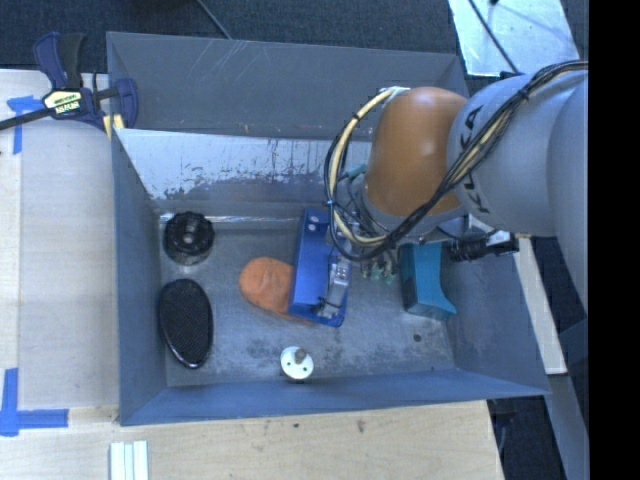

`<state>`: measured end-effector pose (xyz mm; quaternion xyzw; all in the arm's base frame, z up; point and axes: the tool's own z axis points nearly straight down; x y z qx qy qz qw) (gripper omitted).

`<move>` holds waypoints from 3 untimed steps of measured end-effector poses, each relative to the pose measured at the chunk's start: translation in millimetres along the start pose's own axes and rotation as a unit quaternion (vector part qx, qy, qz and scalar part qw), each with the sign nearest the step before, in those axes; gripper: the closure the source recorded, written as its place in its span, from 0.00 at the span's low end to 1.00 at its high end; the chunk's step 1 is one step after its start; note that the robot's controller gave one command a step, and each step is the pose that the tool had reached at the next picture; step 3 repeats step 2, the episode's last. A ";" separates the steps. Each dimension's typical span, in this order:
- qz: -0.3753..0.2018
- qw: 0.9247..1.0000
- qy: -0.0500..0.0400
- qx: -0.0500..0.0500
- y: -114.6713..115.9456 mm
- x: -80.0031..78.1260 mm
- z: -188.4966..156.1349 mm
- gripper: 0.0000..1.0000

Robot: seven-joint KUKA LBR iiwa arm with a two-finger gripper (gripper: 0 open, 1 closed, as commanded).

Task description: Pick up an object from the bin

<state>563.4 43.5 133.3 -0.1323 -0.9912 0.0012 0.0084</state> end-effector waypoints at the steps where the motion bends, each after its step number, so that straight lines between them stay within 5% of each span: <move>1: 0.000 1.000 -0.004 -0.001 0.1 -1.0 -12.9 1.00; 3: 0.000 1.000 -0.007 -0.002 0.4 -2.3 -23.5 1.00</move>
Offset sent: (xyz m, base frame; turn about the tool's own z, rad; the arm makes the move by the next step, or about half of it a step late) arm 0.0003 0.0001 0.0048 0.0000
